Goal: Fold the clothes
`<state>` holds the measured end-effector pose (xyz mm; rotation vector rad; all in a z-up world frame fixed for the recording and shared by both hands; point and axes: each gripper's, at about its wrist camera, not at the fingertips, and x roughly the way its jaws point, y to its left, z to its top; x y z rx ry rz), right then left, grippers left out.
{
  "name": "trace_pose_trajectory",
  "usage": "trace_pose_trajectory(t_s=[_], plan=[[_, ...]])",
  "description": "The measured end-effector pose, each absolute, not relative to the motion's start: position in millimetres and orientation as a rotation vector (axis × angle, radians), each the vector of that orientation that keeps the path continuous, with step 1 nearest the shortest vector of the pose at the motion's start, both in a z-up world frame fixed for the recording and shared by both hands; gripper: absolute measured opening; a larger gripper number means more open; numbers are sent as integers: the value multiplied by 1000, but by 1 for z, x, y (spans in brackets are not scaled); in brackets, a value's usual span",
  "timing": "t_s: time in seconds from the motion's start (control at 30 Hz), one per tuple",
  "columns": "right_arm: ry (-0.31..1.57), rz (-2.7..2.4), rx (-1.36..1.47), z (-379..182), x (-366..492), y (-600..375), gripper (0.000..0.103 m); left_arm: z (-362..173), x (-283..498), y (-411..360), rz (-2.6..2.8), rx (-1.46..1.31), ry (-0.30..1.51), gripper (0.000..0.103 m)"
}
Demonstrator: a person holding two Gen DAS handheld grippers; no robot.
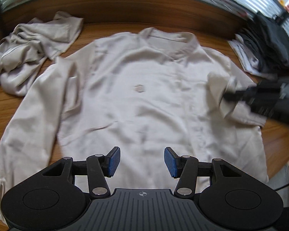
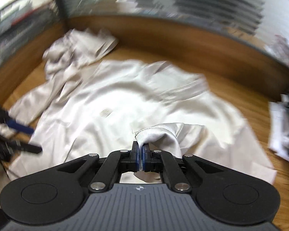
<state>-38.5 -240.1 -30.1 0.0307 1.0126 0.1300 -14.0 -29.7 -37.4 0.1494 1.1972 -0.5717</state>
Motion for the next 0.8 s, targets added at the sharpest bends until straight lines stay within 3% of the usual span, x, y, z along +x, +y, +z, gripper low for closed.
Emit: trace_pose_trajectory(t_s=[0.13,0.2,0.37,0.8], plan=[[1090,159,31,-59,-28,-214,11,-41,6,4,-549,125,1210,54],[1101,170,57,-62,-32,-209,32,-45,12,-2,-573,122,1212,54],[1058,167,117,-45,-61,-213,63,-56,27,-27,-662,126,1217,55],[1080,-98,294,-58,-141,-251,76,-97,31,-111,-896,336,1220,55]])
